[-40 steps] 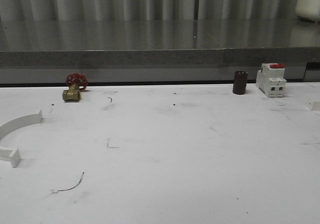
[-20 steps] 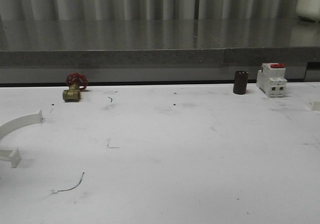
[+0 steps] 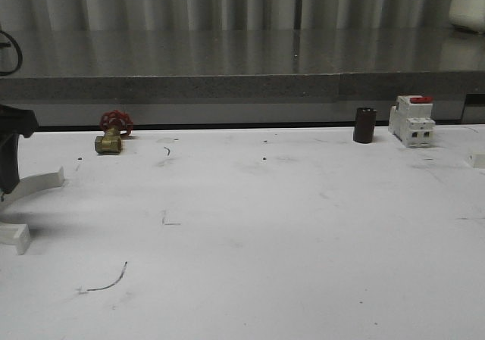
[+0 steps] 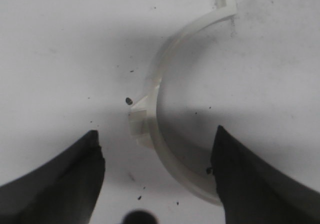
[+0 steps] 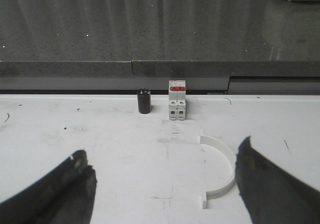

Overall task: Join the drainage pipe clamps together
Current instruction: 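Lower the left gripper onto the white clamp half and grasp its end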

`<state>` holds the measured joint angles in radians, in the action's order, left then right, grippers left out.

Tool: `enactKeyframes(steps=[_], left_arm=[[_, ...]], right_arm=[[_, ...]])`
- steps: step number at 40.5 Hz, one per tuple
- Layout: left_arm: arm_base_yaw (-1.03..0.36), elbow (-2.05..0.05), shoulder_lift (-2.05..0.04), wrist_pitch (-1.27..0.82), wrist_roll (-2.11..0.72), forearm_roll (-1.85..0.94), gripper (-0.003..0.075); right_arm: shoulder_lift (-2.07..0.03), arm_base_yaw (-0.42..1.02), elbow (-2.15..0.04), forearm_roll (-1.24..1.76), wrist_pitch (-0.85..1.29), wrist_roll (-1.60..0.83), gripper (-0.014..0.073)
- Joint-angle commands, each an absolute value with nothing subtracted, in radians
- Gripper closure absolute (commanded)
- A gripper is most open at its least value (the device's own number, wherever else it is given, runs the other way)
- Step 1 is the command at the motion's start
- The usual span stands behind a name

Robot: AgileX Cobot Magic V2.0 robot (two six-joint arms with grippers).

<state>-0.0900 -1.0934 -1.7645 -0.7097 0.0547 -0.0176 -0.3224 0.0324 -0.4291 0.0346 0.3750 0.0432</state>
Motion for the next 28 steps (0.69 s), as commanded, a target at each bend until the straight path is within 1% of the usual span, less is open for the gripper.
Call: enactKeyframes(steps=[1,10,22,24,26,28], left_arm=[[-0.087,-1.136,-1.76,-0.681,0.083,-0.037,0.0335],[-0.087,-1.149,-1.822,-0.68,0.098,-0.051,0.0334],[-0.087,-1.149,-1.833,-0.662,0.098,-0.052,0.0341],[-0.087,-1.149,-1.833,-0.662,0.098,-0.052,0.0363],[-0.087,-1.149,-1.833,-0.662,0.098,-0.052,0.0407],[-0.087,-1.149,-1.833,-0.662,0.098,-0.052,0.0468]], right_arm=[[-0.338,0.025,-0.465,0.028,0.301,0.042,0.0003],[-0.338,0.025,-0.465,0.028,0.301,0.042,0.0003],[-0.338,0.025,-0.465,0.028,0.301,0.042,0.0003],[-0.338,0.025,-0.465,0.028,0.301,0.042,0.0003],[-0.338,0.025,-0.465,0.028,0.301,0.042,0.0003],[-0.338,0.025,-0.465,0.028,0.301,0.042,0.0003]])
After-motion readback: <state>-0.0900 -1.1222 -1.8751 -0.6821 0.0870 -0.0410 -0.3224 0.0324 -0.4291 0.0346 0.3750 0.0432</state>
